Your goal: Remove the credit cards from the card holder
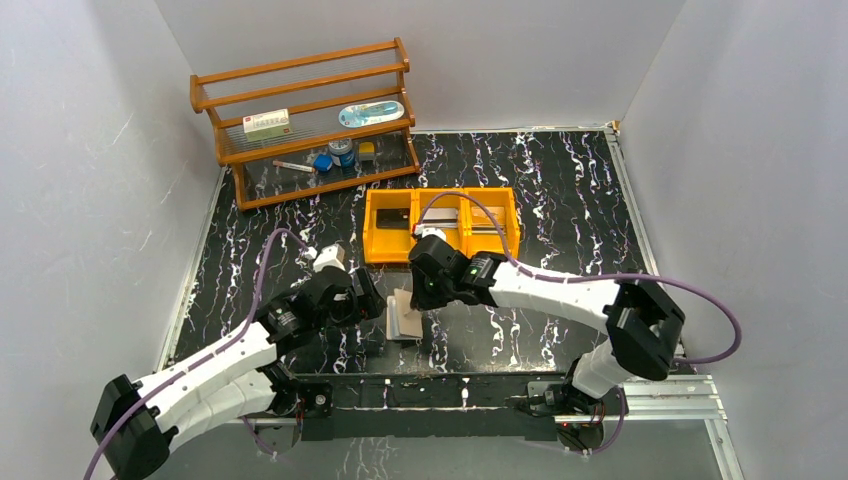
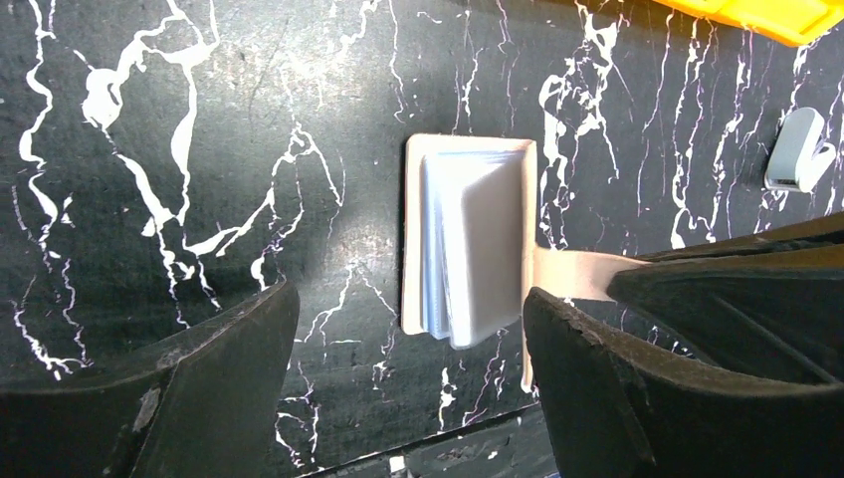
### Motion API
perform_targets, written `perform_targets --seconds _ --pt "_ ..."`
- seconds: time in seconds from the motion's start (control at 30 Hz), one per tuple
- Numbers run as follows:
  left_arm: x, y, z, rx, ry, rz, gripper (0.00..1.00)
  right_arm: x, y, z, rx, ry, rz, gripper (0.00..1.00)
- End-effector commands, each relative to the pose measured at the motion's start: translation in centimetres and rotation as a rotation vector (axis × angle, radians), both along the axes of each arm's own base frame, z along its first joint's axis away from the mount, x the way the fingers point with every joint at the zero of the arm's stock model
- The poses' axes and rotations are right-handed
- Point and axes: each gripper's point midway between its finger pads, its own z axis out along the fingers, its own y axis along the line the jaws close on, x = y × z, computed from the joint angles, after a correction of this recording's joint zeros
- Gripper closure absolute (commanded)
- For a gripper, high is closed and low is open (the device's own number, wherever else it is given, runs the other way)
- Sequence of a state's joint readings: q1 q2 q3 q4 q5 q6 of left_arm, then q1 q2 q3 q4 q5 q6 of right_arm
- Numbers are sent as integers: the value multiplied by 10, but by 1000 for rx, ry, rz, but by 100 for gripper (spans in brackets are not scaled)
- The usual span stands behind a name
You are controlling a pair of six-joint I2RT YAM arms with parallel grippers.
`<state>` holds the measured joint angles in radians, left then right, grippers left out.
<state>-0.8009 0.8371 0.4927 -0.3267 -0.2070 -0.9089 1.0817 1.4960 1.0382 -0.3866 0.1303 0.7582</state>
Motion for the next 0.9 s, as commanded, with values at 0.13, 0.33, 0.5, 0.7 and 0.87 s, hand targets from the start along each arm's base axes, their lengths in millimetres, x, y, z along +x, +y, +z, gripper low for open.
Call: perform_targets --seconds 0.13,0.33,0.5,0.7,0.87 --pt "-1 11 11 4 -25 39 18 2 18 12 58 8 11 94" --pt "0 7 15 -5 -29 25 18 17 -30 -3 1 -12 -184 93" --pt "1 -11 18 -40 -27 -52 18 19 -61 -22 31 49 -252 90" --pt "2 -48 29 -142 -36 -189 19 12 -87 -54 -28 90 -296 82" --pt "2 -64 27 -155 -9 -258 22 10 -112 -74 -113 100 -387 82"
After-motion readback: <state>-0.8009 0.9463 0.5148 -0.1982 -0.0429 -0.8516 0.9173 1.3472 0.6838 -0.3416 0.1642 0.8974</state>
